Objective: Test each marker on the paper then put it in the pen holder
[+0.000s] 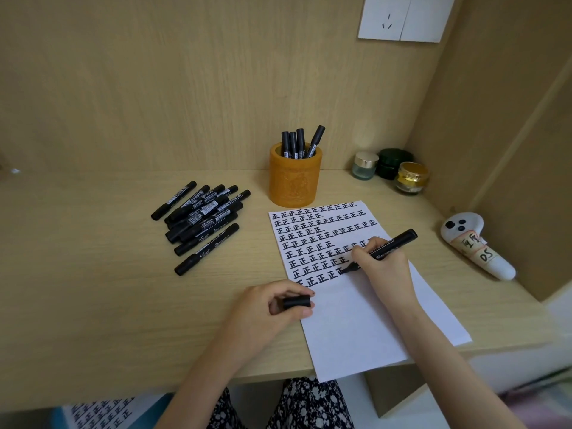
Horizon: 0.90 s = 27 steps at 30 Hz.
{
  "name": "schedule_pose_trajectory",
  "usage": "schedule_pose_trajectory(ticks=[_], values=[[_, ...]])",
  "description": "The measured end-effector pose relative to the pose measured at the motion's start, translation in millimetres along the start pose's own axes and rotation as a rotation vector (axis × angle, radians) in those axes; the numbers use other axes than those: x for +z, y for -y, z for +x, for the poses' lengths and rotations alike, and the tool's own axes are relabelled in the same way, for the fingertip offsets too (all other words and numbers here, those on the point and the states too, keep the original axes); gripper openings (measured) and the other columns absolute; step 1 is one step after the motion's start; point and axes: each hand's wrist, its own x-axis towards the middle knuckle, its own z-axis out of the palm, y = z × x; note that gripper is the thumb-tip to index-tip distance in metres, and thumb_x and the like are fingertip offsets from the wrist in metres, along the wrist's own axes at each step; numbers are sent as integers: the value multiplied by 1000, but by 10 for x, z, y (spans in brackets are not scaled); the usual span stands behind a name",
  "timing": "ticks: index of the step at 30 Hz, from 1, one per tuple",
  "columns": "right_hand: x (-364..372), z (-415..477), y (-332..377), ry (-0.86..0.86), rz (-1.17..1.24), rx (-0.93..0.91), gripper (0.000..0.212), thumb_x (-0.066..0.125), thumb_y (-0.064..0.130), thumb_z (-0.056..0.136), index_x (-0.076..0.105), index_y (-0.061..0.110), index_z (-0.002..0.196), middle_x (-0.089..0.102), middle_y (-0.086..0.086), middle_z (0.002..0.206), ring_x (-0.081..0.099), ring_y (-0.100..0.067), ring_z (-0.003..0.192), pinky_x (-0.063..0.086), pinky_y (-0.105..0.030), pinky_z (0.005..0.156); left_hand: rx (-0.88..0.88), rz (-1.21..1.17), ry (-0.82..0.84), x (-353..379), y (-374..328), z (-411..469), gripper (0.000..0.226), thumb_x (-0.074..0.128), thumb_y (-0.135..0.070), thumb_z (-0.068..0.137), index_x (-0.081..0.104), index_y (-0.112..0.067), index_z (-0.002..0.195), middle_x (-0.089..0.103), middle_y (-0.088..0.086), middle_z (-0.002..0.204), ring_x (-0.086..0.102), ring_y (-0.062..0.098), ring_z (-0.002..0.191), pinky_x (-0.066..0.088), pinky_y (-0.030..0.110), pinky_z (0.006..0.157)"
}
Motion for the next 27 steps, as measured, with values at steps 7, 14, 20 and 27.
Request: schedule_pose_trajectory(ticks=[7, 14, 20, 27], values=[[18, -1, -6, 24, -17, -37, 31, 64, 5, 84, 45, 2, 60, 37, -2, 57, 33, -7, 51, 28, -15, 48, -3, 6, 1, -2, 10, -6, 20, 70, -33, 79, 67, -42, 97, 70, -27, 90, 47, 12, 65, 37, 23, 60], [9, 6, -17, 5, -13, -34, 32, 63, 3, 82, 41, 6, 60, 33, 4, 52, 30, -6, 47, 24, -16, 44, -6, 16, 3, -7, 5, 2, 20, 70, -33, 79, 67, -43, 96, 69, -28, 90, 47, 12, 65, 35, 20, 59], [-1, 8, -16, -22, -6, -26, 32, 61, 1, 81, 40, 9, 59, 36, 12, 43, 33, -4, 44, 25, -14, 43, 0, 19, 3, -3, 14, 4, 20, 70, -33, 80, 66, -43, 97, 69, -29, 90, 46, 11, 64, 35, 20, 58], [-9, 25, -41, -44, -11, -33, 32, 60, 0, 81, 39, 11, 59, 34, 11, 45, 31, -4, 44, 24, -14, 43, 7, 1, -2, 0, 0, -2, 20, 69, -33, 80, 66, -42, 97, 69, -29, 89, 44, 7, 62, 35, 19, 58]])
